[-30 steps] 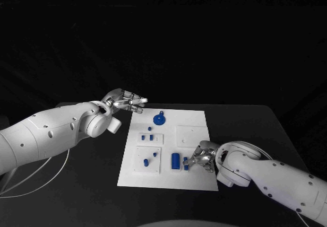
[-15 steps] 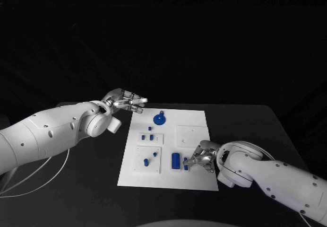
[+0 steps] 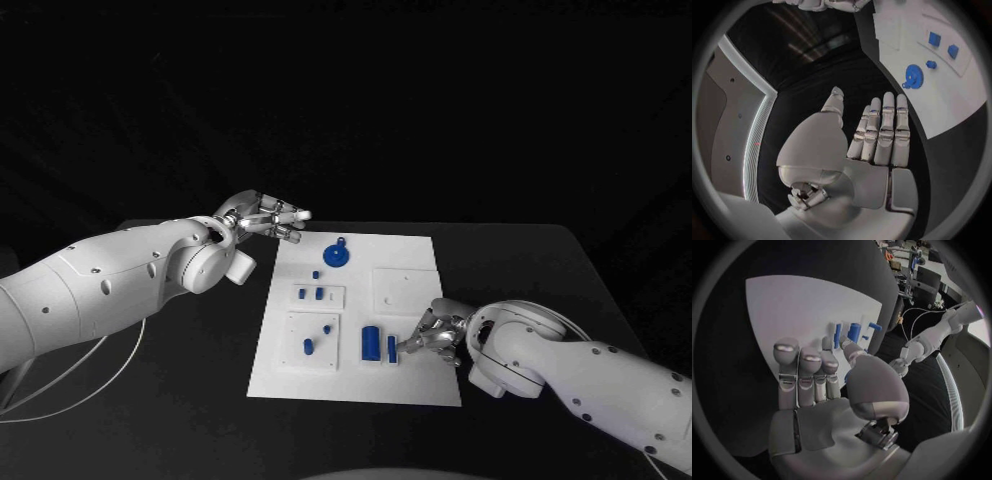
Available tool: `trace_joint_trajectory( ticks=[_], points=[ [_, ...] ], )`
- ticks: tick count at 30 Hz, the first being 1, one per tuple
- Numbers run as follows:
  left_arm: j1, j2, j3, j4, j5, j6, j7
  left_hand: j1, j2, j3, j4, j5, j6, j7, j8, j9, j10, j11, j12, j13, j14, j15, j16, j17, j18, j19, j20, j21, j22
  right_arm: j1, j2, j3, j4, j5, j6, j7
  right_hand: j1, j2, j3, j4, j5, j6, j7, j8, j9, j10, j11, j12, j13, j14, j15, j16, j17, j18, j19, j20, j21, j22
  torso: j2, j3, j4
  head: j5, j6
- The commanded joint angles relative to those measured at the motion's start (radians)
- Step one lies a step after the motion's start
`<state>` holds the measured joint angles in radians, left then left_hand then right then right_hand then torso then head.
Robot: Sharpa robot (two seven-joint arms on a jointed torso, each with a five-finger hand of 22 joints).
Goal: Assemble the parts on the task board
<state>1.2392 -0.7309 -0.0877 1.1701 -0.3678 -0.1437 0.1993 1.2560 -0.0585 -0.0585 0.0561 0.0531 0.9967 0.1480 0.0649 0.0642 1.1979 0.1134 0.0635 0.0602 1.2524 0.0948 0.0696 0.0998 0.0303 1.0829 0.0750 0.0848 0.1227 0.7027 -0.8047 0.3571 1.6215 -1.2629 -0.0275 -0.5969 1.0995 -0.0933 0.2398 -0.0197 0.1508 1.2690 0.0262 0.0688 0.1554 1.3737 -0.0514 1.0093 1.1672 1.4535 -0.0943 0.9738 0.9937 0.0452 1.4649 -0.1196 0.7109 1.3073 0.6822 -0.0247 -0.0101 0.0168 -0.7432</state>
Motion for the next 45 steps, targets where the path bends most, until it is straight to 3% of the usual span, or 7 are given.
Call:
trace_joint_trajectory(
  ticks=[1,32,33,34,35,38,45],
  points=[
    [0.0,0.004,0.001,0.0,0.034,-0.031,0.051,0.01,0.017,0.002,-0.006,0.002,-0.001,0.0,0.001,0.002,-0.002,-0.002,-0.002,0.002,-0.004,-0.003,-0.003,0.001,-0.002,-0.005,0.001,0.006,-0.001,0.002,-0.015,0.018,-0.011,0.074,-0.062,0.122,0.015,-0.021,-0.019,0.035,0.004,-0.045,0.012,-0.005,-0.005,-0.023,0.01,-0.04,-0.03,-0.012,0.0,-0.038,-0.028,0.006,0.047,0.0,-0.049,0.053,-0.002,0.0001,-0.0024,-0.008,0.016],
    [0.0,0.137,0.002,-0.27,0.314,-0.015,0.155,0.035,0.1,-0.018,-0.073,0.01,-0.017,-0.026,-0.002,-0.003,-0.186,0.016,-0.005,-0.003,-0.245,0.048,-0.01,-0.038,0.049,-0.123,0.086,-0.006,-0.047,0.217,0.243,0.056,-0.751,0.817,-0.115,0.876,0.08,0.158,-0.156,-0.223,0.184,-0.333,0.11,-0.01,-0.097,-0.352,0.201,-0.951,-1.11,-0.396,0.234,-0.913,-0.934,0.129,-0.517,0.325,-0.631,-1.241,-0.082,0.0062,-0.0241,-0.007,0.169],
    [0.0,0.131,0.001,-0.262,0.275,-0.049,0.125,-0.352,0.059,0.059,-0.056,-0.053,-0.997,-0.148,-0.065,-0.064,-0.486,-0.113,-0.064,-0.06,-0.543,-0.095,-0.07,-0.1,-0.03,-1.083,-0.075,-0.085,-0.123,0.216,0.236,0.055,-0.746,0.754,-0.137,0.796,-0.268,0.093,-0.24,0.02,-0.151,-1.269,-0.026,-0.069,-0.155,-0.662,0.051,-1.009,-1.167,-0.717,0.094,-0.974,-0.994,-0.045,-1.465,0.12,-0.711,-1.307,-0.079,0.0038,-0.0233,-0.011,0.161],
    [-0.001,0.13,0.002,-0.258,0.275,-0.052,0.126,-0.38,0.059,0.059,-0.056,-0.053,-0.997,-0.148,-0.065,-0.064,-1.198,-0.113,-0.064,-0.06,-1.252,-0.095,-0.07,-0.1,-0.03,-1.083,-0.075,-0.085,-0.123,0.217,0.235,0.053,-0.742,0.757,-0.14,0.797,-0.298,0.093,-0.24,0.02,-0.151,-1.269,-0.026,-0.069,-0.155,-1.374,0.051,-1.009,-1.167,-0.74,0.094,-0.974,-0.994,-0.045,-1.465,0.12,-0.711,-1.307,-0.081,0.0044,-0.0223,-0.011,0.16],
    [-0.002,0.129,0.002,-0.253,0.276,-0.056,0.127,-0.411,0.059,0.059,-0.056,-0.053,-0.997,-0.148,-0.065,-0.064,-1.198,-0.113,-0.064,-0.06,-1.252,-0.095,-0.07,-0.1,-0.03,-1.083,-0.075,-0.085,-0.123,0.218,0.234,0.05,-0.737,0.76,-0.145,0.8,-0.327,0.093,-0.24,0.02,-0.151,-1.269,-0.026,-0.069,-0.155,-1.374,0.051,-1.009,-1.167,-1.454,0.094,-0.974,-0.994,-0.045,-1.465,0.12,-0.711,-1.307,-0.084,0.0053,-0.0208,-0.011,0.159],
    [-0.01,0.121,0.006,-0.226,0.28,-0.08,0.135,-0.5,0.059,0.059,-0.056,-0.053,-0.997,-0.148,-0.065,-0.064,-1.198,-0.113,-0.064,-0.06,-1.252,-0.095,-0.07,-0.1,-0.03,-1.083,-0.075,-0.085,-0.123,0.223,0.226,0.034,-0.711,0.78,-0.168,0.812,-1.099,0.093,-0.24,0.02,-0.151,-1.269,-0.026,-0.069,-0.155,-1.374,0.051,-1.009,-1.167,-1.454,0.094,-0.974,-0.994,-0.045,-1.465,0.12,-0.711,-1.307,-0.097,0.0101,-0.0132,-0.013,0.155],
    [-0.051,0.083,0.024,-0.083,0.3,-0.205,0.178,-1.256,0.059,0.059,-0.056,-0.053,-0.997,-0.148,-0.065,-0.064,-1.198,-0.113,-0.064,-0.06,-1.252,-0.095,-0.07,-0.1,-0.03,-1.083,-0.075,-0.085,-0.123,0.25,0.182,-0.051,-0.568,0.885,-0.293,0.878,-1.099,0.093,-0.24,0.02,-0.151,-1.269,-0.026,-0.069,-0.155,-1.374,0.051,-1.009,-1.167,-1.454,0.094,-0.974,-0.994,-0.045,-1.465,0.12,-0.711,-1.307,-0.136,0.024,0.009,-0.017,0.144]
  ],
)
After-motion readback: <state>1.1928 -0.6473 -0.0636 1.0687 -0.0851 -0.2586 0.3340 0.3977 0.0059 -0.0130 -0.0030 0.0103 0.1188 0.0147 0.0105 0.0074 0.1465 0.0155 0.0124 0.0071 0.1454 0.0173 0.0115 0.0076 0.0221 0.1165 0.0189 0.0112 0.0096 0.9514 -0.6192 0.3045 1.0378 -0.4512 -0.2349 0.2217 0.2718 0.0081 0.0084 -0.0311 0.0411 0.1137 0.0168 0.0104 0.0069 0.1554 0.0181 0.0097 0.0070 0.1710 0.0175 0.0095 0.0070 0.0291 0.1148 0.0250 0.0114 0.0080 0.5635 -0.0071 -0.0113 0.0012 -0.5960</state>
